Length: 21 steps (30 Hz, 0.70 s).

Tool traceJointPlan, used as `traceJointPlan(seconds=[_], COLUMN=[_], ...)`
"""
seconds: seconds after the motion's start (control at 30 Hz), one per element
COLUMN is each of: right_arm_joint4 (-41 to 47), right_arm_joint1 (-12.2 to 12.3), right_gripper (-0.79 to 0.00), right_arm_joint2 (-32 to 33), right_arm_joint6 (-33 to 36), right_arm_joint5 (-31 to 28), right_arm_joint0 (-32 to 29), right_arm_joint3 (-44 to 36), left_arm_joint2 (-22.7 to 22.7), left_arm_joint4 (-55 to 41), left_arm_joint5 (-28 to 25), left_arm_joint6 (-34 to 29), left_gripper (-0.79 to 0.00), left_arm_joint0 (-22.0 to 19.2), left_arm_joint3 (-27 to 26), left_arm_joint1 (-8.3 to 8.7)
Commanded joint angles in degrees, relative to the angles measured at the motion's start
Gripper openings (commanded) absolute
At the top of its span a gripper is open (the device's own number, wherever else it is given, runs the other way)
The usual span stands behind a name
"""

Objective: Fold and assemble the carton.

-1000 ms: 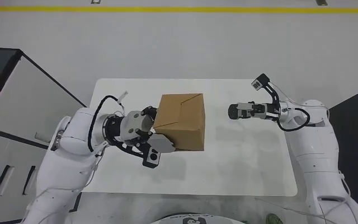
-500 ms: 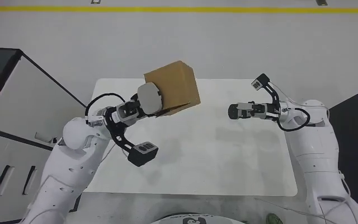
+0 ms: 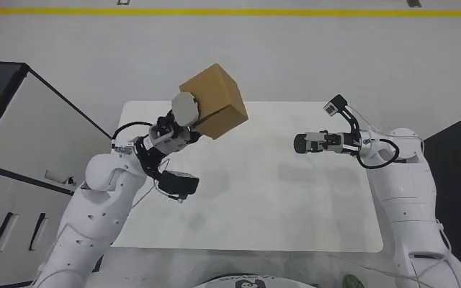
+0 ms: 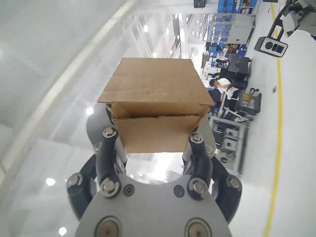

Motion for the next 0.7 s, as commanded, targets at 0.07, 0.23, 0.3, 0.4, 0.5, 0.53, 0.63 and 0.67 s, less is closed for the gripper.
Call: traceJointPlan(seconds=[0.07, 0.23, 0.3, 0.4, 0.5, 0.53, 0.63, 0.67], right_arm_joint4=[0.00, 0.00, 0.00, 0.00, 0.00, 0.00, 0.00, 0.00], right_arm_joint1=[0.00, 0.00, 0.00, 0.00, 0.00, 0.00, 0.00, 0.00], right_gripper=[0.000, 0.000, 0.000, 0.000, 0.000, 0.000, 0.000, 0.000], right_arm_joint2=[0.00, 0.00, 0.00, 0.00, 0.00, 0.00, 0.00, 0.00], right_arm_joint6=[0.00, 0.00, 0.00, 0.00, 0.00, 0.00, 0.00, 0.00], right_arm_joint5=[0.00, 0.00, 0.00, 0.00, 0.00, 0.00, 0.00, 0.00], right_arm_joint0=[0.00, 0.00, 0.00, 0.00, 0.00, 0.00, 0.00, 0.00], right_arm_joint3=[0.00, 0.00, 0.00, 0.00, 0.00, 0.00, 0.00, 0.00], left_arm_joint2=[0.37, 0.63, 0.63, 0.63, 0.63, 0.63, 1.19, 1.30], left_arm_joint4=[-20.08, -29.48, -29.48, -29.48, -29.48, -29.48, -32.71, -35.41], left_arm_joint5=[-17.89, -25.23, -25.23, -25.23, -25.23, -25.23, -27.59, -30.42], left_arm_joint6=[-5.95, -10.10, -10.10, -10.10, -10.10, -10.10, -12.25, -13.46], left_gripper=[-0.785, -0.785, -0.785, -0.785, -0.785, -0.785, -0.785, -0.785], left_arm_joint0=[-1.27, -2.66, -2.66, -2.66, -2.66, -2.66, -1.93, -1.84], left_arm_joint3=[2.65, 3.74, 3.74, 3.74, 3.74, 3.74, 3.84, 4.36], left_arm_joint1=[-0.14, -0.39, -0.39, -0.39, -0.39, -0.39, -0.51, -0.49])
